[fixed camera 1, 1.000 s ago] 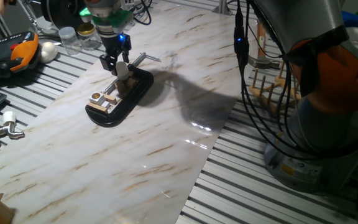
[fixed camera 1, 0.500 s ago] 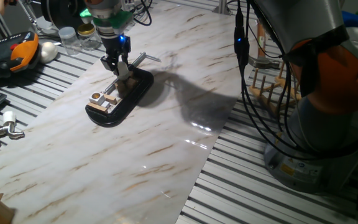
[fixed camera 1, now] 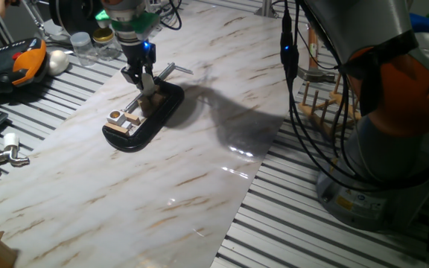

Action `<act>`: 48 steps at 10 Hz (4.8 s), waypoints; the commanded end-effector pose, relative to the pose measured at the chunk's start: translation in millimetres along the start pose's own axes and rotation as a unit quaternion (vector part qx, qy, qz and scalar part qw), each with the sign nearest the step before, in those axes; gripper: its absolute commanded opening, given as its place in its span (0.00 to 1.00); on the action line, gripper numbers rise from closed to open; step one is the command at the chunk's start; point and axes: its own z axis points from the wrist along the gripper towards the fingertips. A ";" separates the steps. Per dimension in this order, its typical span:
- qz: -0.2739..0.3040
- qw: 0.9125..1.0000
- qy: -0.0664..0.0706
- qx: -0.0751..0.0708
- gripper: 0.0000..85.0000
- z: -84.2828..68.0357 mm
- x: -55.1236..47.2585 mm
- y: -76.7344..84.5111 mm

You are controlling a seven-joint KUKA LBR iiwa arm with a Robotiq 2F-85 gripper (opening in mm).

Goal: Install the light bulb by rotating it

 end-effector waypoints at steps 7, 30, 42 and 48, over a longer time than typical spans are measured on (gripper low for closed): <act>0.004 1.000 0.008 -0.003 0.00 -21.3 -1.9 8.4; 0.010 0.999 0.042 -0.030 0.00 -52.9 5.3 65.8; 0.003 0.999 0.048 -0.005 0.00 -55.5 16.0 76.6; 0.007 0.999 0.052 -0.009 0.00 -55.5 16.0 76.6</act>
